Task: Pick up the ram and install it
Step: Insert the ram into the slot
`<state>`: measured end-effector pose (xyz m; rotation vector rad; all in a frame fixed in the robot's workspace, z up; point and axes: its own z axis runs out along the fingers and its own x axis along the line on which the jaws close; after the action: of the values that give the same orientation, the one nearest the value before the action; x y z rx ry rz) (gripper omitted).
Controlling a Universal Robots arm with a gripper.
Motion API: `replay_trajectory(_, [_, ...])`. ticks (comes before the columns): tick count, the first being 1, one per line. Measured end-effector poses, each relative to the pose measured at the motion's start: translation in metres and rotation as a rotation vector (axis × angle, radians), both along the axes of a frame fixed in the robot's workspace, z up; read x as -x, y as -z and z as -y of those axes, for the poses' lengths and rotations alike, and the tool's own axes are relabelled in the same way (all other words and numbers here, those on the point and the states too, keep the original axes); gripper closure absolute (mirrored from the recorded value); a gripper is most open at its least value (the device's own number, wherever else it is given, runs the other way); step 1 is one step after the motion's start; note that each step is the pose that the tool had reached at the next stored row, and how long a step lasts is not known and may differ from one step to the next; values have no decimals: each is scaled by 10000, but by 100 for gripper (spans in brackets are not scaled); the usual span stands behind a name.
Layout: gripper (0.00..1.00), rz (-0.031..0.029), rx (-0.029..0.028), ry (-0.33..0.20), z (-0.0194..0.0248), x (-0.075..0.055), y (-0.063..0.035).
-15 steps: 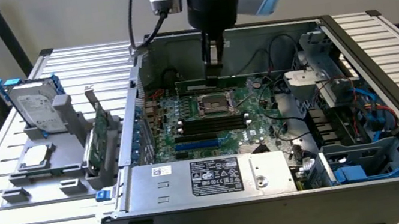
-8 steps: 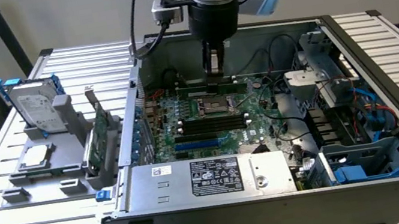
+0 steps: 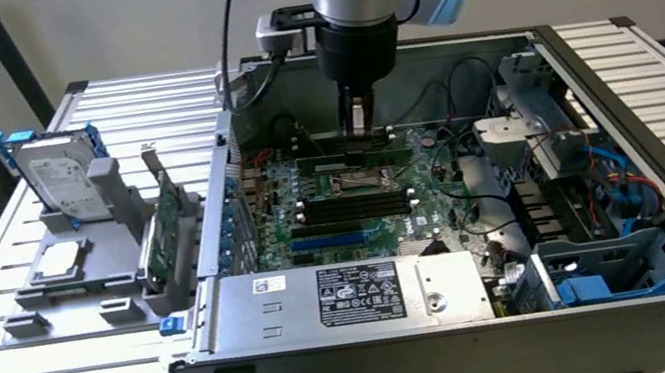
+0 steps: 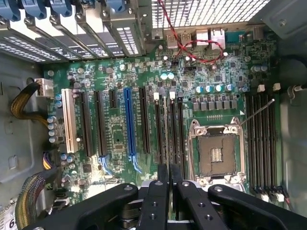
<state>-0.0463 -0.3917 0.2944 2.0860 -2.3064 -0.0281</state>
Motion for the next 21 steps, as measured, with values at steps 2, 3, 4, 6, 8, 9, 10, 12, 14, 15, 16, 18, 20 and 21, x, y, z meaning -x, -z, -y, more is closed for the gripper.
replay_trajectory(2, [87,0,0,-2,2,0,38])
replay_trajectory(3, [87,0,1,-3,4,0,55])
replay_trajectory(4, [87,0,1,-4,5,0,74])
replay_trajectory(6, [87,0,1,-8,7,0,110])
replay_trajectory(8, [87,0,1,-11,9,0,146])
replay_trajectory(9, [87,0,0,-14,11,0,164])
replay_trajectory(10, [87,0,0,-15,12,0,183])
replay_trajectory(12, [87,0,1,-16,14,0,218])
replay_trajectory(14, [87,0,1,-17,14,0,255])
replay_trajectory(15, [87,0,0,-18,15,0,274])
replay_trajectory(16, [87,0,1,-18,17,0,291])
replay_trajectory(18, [87,0,1,-18,19,0,327])
replay_trajectory(20, [87,1,-1,-19,22,-1,366])
replay_trajectory(21, [87,1,0,-19,25,-1,383])
